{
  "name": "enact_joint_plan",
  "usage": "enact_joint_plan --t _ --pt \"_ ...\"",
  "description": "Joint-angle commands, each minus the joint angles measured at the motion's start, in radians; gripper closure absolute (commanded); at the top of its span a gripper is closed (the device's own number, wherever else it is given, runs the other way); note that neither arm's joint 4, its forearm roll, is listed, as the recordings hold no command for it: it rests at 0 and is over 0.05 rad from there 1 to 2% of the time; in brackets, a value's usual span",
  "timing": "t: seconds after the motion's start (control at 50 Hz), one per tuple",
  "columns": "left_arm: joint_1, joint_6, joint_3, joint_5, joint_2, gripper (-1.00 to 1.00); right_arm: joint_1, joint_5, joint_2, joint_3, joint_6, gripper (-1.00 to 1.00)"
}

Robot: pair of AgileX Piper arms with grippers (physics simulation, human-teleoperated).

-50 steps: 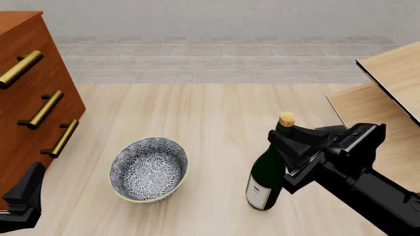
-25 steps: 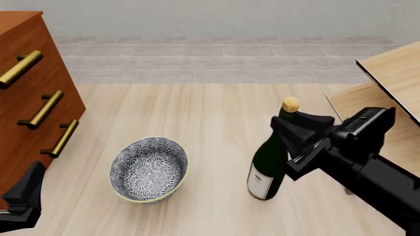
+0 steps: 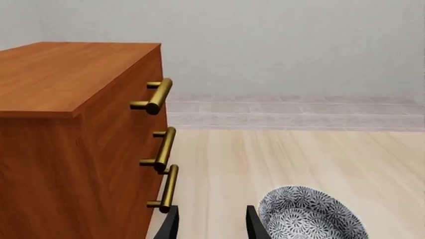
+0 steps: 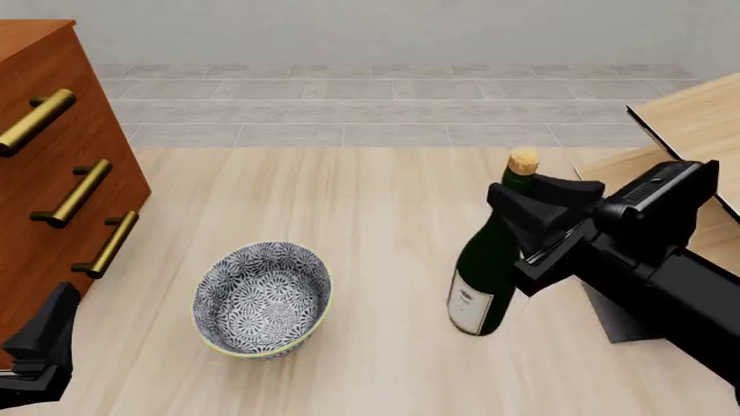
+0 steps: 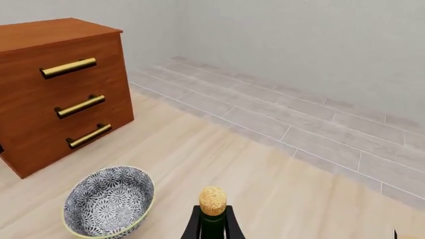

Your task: Put the wine bottle on the wine rack.

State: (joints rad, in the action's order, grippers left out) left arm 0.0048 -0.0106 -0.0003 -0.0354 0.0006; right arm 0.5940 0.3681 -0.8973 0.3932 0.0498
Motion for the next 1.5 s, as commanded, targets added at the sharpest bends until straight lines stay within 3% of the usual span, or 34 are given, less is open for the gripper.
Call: enact_joint_plan --t 0.02,0.28,0.56,0.82,1.5 --pt "-0.004 0.0 0.0 0.005 0.0 -1.0 -0.02 -0.046 0.028 0.038 -0.002 1.0" --pt "-0.007 -0.002 0.0 0.006 0.0 -1.0 -0.058 -0.113 0.084 0.085 -0.021 1.0" --pt "-0.01 -0.006 0.0 0.004 0.0 -1.0 -0.094 -0.153 0.107 0.105 -0.007 1.0" --pt "-0.012 -0.012 0.0 0.008 0.0 -1.0 -0.148 -0.228 0.157 0.157 -0.074 1.0" --pt "-0.021 -0.021 0.0 0.014 0.0 -1.0 -0.268 -0.361 0.108 0.293 -0.09 1.0"
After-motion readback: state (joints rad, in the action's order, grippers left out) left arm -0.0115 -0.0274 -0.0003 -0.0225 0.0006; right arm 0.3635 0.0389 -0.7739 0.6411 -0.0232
